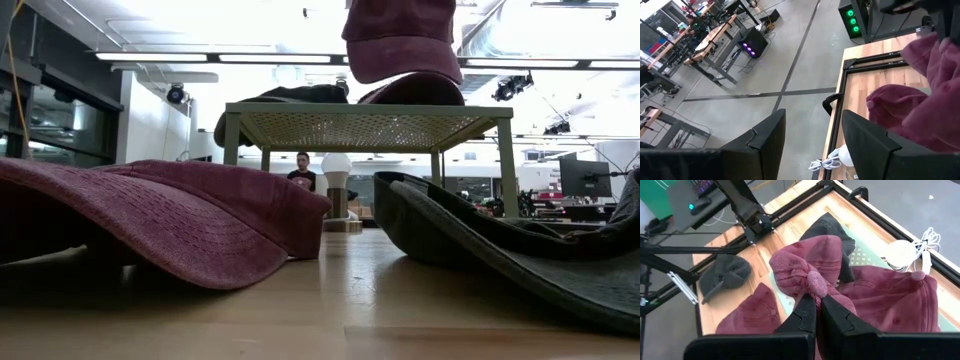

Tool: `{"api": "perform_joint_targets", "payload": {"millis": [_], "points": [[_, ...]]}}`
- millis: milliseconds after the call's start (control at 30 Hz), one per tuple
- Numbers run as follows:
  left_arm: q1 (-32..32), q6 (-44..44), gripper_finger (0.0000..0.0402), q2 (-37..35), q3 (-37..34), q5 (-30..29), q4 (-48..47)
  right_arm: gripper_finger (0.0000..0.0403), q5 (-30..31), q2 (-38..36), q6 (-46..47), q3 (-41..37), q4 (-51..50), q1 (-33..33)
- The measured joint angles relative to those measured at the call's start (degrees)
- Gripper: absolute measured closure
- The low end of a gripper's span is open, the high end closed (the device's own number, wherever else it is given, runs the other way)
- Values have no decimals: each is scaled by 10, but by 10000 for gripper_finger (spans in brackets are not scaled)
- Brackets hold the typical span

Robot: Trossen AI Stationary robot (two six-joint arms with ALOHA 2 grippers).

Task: Pick & Place hat
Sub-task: Stack the top red cap on top of the red cap on the shelf

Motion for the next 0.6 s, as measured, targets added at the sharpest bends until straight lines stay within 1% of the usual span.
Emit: {"api": "perform_joint_targets", "payload": {"millis": [200, 400, 600], "points": [[0, 0, 211, 0, 0, 0, 0, 403, 1, 15, -2, 0, -1, -10], [0, 0, 211, 0, 0, 0, 0, 403, 31, 16, -2, 0, -2, -24], [0, 0, 211, 0, 0, 5, 0, 402, 24, 20, -17, 0, -3, -42]]}}
